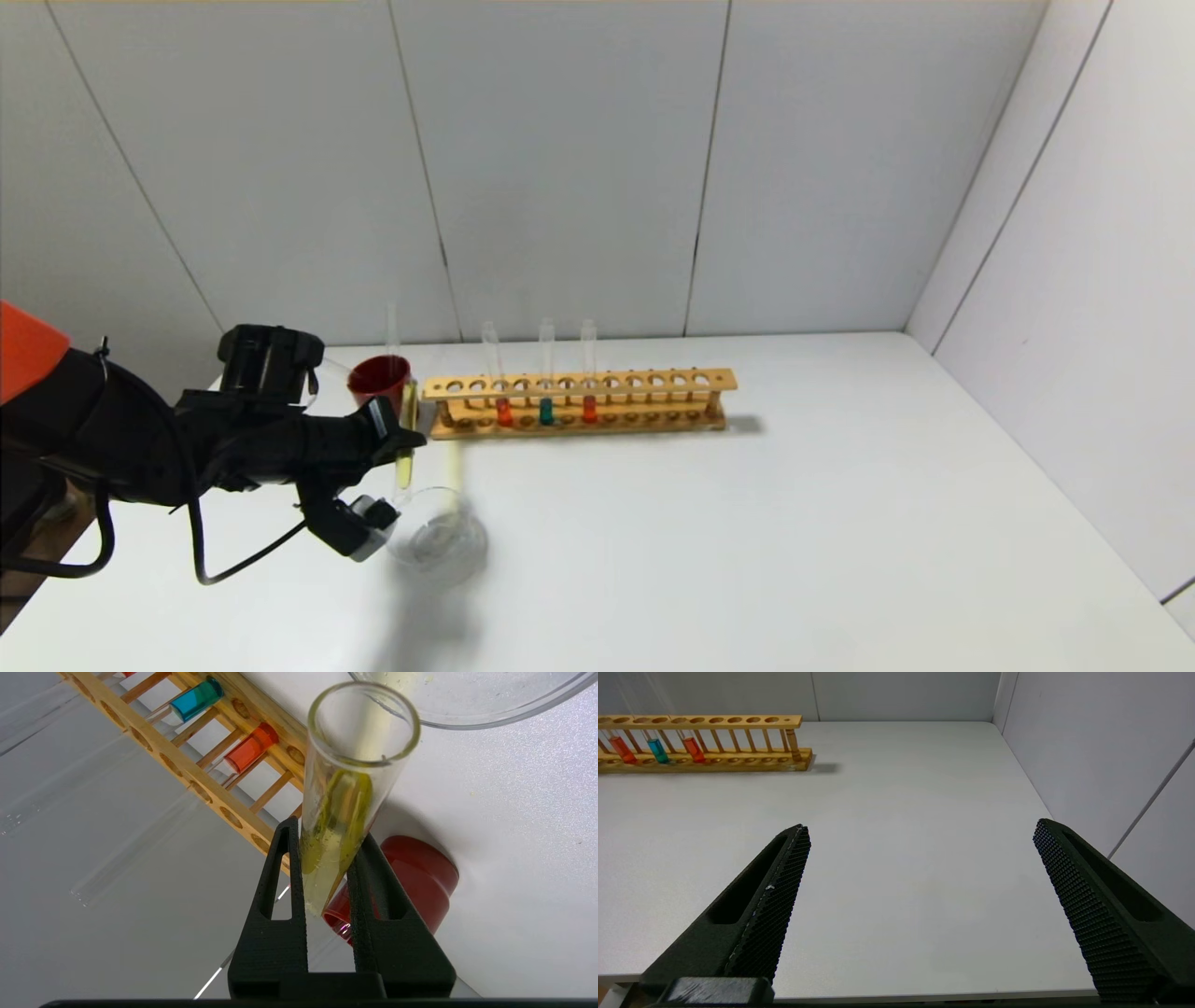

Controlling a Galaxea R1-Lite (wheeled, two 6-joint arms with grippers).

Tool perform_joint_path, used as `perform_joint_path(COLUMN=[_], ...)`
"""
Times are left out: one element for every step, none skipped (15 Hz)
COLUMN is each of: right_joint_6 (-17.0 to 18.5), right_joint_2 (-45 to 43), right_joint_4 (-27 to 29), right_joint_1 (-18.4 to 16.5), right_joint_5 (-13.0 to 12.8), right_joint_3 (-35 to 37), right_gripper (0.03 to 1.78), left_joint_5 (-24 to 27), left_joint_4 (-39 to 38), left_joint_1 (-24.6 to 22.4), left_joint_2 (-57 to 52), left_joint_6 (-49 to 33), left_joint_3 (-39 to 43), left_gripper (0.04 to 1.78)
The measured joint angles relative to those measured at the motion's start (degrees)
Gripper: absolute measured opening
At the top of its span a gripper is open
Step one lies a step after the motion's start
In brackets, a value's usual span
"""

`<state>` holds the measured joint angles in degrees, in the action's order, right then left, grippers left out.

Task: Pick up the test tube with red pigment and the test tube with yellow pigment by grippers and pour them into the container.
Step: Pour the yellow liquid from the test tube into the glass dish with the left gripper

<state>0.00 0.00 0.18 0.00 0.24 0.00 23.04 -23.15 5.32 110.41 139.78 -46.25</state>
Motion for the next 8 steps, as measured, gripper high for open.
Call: perform_joint_path(right_joint_6=[0.0, 0.0, 0.0, 0.0, 0.0, 0.0, 0.0, 0.0], right_joint_2=[0.0, 0.0, 0.0, 0.0, 0.0, 0.0, 0.0, 0.0], right_joint_4=[-0.02, 0.0, 0.0, 0.0, 0.0, 0.0, -0.02, 0.0], right_joint_1=[0.0, 0.0, 0.0, 0.0, 0.0, 0.0, 0.0, 0.0], right_joint_5=[-0.02, 0.0, 0.0, -0.02, -0.02, 0.0, -0.02, 0.0], right_joint_3=[0.0, 0.0, 0.0, 0.0, 0.0, 0.0, 0.0, 0.0], right_gripper=[1.75, 1.75, 1.75, 1.75, 1.75, 1.75, 1.75, 1.75], left_joint_5=[-0.04, -0.09, -0.17, -0.22, -0.17, -0.06, 0.0, 0.02], left_joint_4=[0.02, -0.02, -0.05, -0.05, -0.06, 0.0, 0.15, 0.94], left_joint_1=[0.05, 0.06, 0.22, 0.38, 0.63, 0.9, 1.16, 1.44], left_joint_2=[0.06, 0.23, 0.5, 0.73, 1.0, 1.24, 1.5, 1.72], left_joint_6=[0.09, 0.07, 0.11, 0.29, 1.12, 2.39, 3.72, 4.08], left_joint_3=[-0.02, -0.22, -0.55, -0.82, -1.23, -1.9, -2.83, -3.3], left_gripper=[0.31, 0.31, 0.31, 0.31, 0.31, 0.31, 0.31, 0.31])
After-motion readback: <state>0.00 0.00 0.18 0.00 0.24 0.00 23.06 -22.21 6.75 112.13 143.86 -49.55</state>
